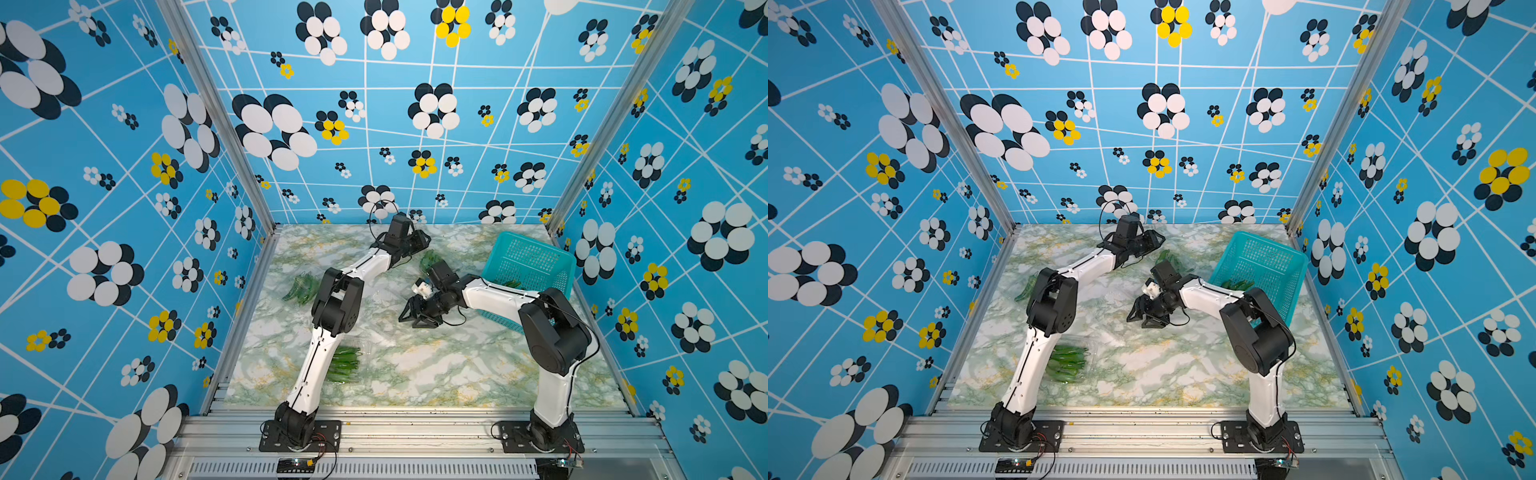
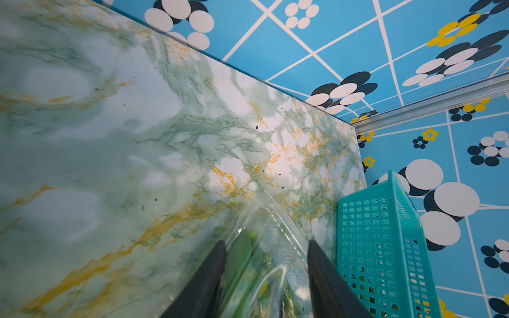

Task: Take small green peppers out of containers
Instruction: Move the packing box to the center of the board.

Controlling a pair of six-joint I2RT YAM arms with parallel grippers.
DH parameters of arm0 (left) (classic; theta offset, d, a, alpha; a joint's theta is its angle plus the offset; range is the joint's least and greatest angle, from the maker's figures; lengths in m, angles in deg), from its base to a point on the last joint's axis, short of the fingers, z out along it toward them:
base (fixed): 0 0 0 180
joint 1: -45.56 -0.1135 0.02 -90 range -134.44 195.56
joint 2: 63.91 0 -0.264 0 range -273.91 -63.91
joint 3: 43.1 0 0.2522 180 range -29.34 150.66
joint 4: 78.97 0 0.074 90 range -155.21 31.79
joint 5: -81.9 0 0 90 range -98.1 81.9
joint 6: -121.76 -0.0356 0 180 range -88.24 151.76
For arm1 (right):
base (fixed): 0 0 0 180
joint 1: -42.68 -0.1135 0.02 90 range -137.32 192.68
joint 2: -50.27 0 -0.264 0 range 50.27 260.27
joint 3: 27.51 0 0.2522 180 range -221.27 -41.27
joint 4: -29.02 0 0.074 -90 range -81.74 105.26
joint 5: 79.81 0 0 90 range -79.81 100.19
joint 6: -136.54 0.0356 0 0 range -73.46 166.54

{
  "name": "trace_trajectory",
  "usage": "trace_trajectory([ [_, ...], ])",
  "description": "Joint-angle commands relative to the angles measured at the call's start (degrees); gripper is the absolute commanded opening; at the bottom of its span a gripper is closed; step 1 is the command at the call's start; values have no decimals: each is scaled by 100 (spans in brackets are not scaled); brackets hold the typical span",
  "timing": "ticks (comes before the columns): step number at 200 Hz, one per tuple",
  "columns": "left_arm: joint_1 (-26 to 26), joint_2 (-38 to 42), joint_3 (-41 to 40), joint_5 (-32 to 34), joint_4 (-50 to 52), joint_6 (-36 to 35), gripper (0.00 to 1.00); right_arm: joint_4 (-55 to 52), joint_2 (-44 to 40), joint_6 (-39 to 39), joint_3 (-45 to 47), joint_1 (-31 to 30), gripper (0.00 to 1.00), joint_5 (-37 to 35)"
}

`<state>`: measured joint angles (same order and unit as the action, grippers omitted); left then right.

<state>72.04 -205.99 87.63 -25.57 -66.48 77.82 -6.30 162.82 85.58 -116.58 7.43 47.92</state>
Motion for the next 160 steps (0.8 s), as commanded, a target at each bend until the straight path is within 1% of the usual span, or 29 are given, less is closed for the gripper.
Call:
trace_trajectory([
  [1,-54,101,-224,-151,223,-3,50,171,363,26,-785,-44,62,-90],
  [16,-72,120,-277,-168,177,17,50,107,687,-49,-1301,-69,63,-171],
  [36,-99,152,-392,-173,113,50,50,17,1161,-103,-2119,-88,63,-92],
  [43,-108,169,-440,-166,70,60,50,-5,1481,-99,-2358,-96,64,9],
  [56,-123,197,-516,-155,39,78,50,-79,1704,-115,-2690,-118,64,77],
  [70,-135,223,-566,-142,6,87,50,-395,1703,-261,-2890,-140,65,-88],
  [81,-147,234,-584,-141,0,87,50,-540,1559,-346,-2779,-138,67,-226],
  [102,-143,253,-587,-118,13,78,50,-545,1244,-481,-2216,-132,69,-300],
  [105,-143,259,-585,-116,14,78,50,-535,1053,-490,-2134,-132,69,-313],
  [125,-150,284,-604,-105,64,61,50,-673,563,-711,-1691,-132,69,-442],
  [129,-143,292,-611,-111,67,52,50,-752,444,-778,-1475,-125,69,-478],
  [160,-121,432,-817,-107,25,31,50,-1494,-739,-1187,-954,105,69,-1008],
])
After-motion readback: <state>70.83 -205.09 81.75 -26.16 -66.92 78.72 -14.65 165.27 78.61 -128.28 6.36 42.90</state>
